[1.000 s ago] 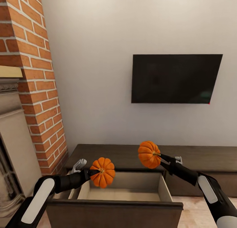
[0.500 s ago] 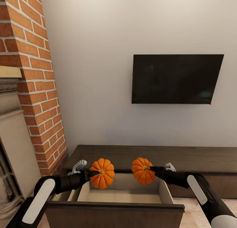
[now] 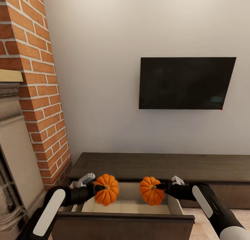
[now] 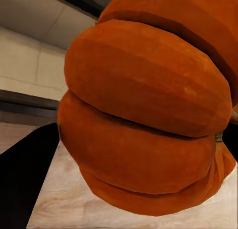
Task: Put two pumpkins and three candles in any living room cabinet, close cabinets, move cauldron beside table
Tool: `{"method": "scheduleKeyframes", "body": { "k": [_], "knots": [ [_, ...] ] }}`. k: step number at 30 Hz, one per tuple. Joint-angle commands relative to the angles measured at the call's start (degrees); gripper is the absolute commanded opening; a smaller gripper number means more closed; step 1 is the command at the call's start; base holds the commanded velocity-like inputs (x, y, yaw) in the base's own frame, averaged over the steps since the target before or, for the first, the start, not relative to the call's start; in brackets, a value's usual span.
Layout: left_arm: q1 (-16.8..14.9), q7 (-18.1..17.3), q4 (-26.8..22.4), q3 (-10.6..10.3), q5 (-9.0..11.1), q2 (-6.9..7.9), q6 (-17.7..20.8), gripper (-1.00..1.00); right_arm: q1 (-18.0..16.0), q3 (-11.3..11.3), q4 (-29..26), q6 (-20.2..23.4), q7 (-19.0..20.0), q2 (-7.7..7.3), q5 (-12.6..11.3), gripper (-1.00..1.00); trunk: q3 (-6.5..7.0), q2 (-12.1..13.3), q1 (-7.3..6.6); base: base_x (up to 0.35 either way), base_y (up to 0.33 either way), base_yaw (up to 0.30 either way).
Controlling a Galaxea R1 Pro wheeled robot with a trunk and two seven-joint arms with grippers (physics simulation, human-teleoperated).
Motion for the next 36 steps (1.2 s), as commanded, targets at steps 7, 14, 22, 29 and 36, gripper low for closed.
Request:
{"method": "scheduleKeyframes", "body": {
  "k": [7, 14, 22, 29, 36],
  "knots": [
    [-0.06, 11.67, -0.06, -0.57, 0.56, -3.73, 0.02, -1.00, -0.04, 0.41, -0.12, 0.08, -0.35, 0.07, 0.52, -1.00, -0.06, -0.04, -0.01, 0.000, 0.000, 0.000],
    [-0.15, 15.32, -0.06, -2.73, 0.59, -4.39, -0.17, -1.00, -0.04, 1.71, -0.16, -0.12, -2.30, 1.45, 0.73, -1.00, -0.06, -0.04, -0.01, 0.000, 0.000, 0.000],
    [-0.15, 14.85, -0.08, -3.63, 0.60, -4.42, -0.16, -1.00, -0.04, 3.23, -0.10, -0.32, -2.84, 1.71, 0.74, -1.00, -0.06, -0.04, -0.01, 0.064, 0.015, 0.000],
    [-0.15, 14.86, -0.30, -4.37, 0.60, -4.42, -0.16, -1.00, -0.04, 3.27, -0.10, -0.32, -2.79, 1.72, 0.74, -1.00, -0.06, -0.04, -0.01, 0.064, 0.005, 0.000],
    [-0.15, 14.82, -0.40, -4.57, 0.60, -4.42, -0.16, -1.00, -0.04, 3.27, -0.10, -0.32, -2.76, 1.72, 0.74, -1.00, -0.06, -0.04, -0.01, 0.137, 0.000, 0.000]
  ]
}}
